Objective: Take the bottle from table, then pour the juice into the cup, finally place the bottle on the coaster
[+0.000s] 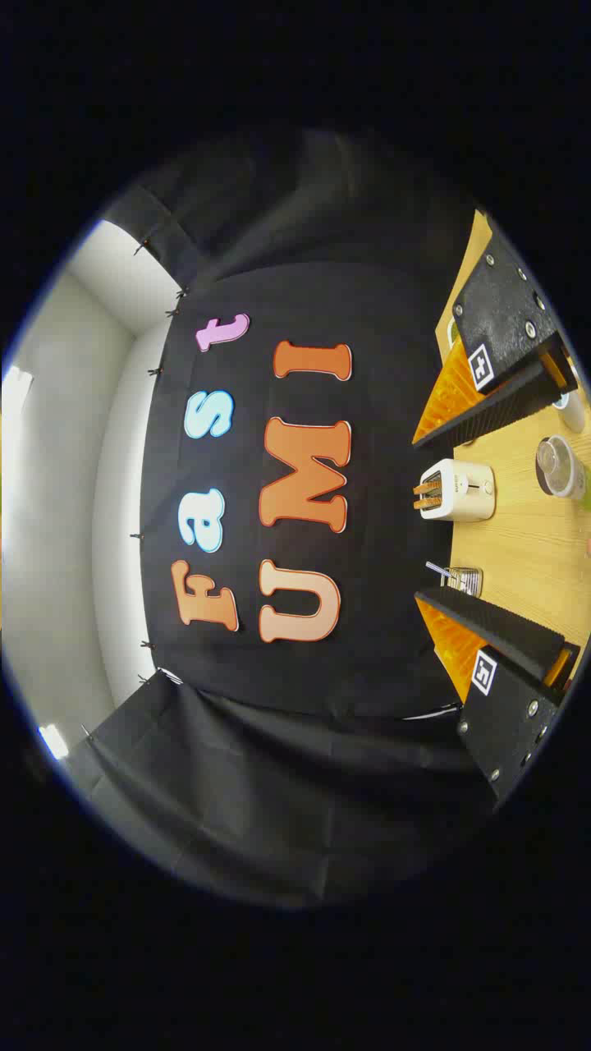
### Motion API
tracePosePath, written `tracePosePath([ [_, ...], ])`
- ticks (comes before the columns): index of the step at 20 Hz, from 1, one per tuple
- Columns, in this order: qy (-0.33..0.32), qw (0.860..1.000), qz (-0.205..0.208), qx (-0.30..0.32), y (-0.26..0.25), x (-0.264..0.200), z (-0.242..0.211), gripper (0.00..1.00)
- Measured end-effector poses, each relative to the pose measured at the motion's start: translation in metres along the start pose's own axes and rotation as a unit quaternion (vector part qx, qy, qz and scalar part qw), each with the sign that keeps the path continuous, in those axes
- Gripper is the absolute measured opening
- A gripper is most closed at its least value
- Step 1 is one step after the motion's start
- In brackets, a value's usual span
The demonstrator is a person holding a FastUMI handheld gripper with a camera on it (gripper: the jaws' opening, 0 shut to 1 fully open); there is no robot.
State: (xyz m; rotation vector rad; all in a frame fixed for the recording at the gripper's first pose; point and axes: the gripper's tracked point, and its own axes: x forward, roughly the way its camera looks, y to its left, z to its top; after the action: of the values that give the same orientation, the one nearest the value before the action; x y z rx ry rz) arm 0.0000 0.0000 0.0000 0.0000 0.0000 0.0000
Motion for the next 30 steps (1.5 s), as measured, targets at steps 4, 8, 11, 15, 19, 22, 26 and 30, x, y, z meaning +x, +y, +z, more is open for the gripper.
tracePosePath([
  [4,0.015,0.999,-0.018,-0.034,-0.002,0.0,-0.005,0.99],
  [8,0.008,1.0,-0.001,-0.018,0.012,-0.002,-0.003,0.99],
  [11,0.009,1.0,-0.002,-0.013,0.01,-0.005,-0.004,0.99],
  [15,0.002,1.0,0.011,0.007,0.019,-0.006,-0.003,0.98],
  [19,0.028,0.999,-0.008,-0.013,0.003,-0.004,-0.02,0.99],
  [22,0.027,0.999,-0.013,-0.018,0.0,-0.006,-0.015,0.99],
  [26,0.02,0.999,-0.023,-0.008,-0.012,-0.011,-0.009,0.99],
  [30,0.028,0.999,-0.036,0.002,-0.026,-0.012,-0.016,0.99],
])
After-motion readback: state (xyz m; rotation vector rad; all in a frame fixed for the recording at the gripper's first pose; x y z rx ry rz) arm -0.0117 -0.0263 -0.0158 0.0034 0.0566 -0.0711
